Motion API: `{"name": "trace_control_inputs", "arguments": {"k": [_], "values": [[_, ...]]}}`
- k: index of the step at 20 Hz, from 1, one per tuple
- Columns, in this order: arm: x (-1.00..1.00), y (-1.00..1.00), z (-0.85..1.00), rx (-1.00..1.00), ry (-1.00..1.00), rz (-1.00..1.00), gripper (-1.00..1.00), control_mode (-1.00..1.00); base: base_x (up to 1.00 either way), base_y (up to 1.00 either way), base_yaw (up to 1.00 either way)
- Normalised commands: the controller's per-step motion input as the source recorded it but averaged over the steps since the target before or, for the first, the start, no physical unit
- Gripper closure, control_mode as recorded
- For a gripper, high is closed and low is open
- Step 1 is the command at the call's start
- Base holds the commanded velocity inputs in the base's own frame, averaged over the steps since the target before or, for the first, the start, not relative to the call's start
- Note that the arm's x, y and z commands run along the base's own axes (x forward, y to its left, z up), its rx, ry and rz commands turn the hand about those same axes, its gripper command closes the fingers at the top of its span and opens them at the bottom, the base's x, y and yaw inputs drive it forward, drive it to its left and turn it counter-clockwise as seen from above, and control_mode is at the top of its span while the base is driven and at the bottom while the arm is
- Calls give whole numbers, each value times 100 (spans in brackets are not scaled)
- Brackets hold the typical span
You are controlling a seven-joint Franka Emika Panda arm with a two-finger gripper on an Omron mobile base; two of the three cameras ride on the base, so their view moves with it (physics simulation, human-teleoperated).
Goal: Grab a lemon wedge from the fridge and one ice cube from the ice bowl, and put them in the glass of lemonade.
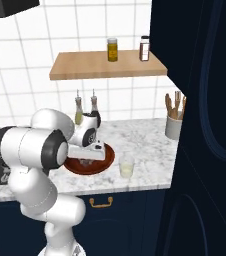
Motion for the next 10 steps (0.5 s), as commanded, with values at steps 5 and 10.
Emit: {"name": "trace_control_inputs", "arguments": {"k": [5,10], "values": [[-32,-17,86,-1,0,0,100,-100,0,0,0],[-37,-65,89,-4,-4,0,100,-100,0,0,0]]}}
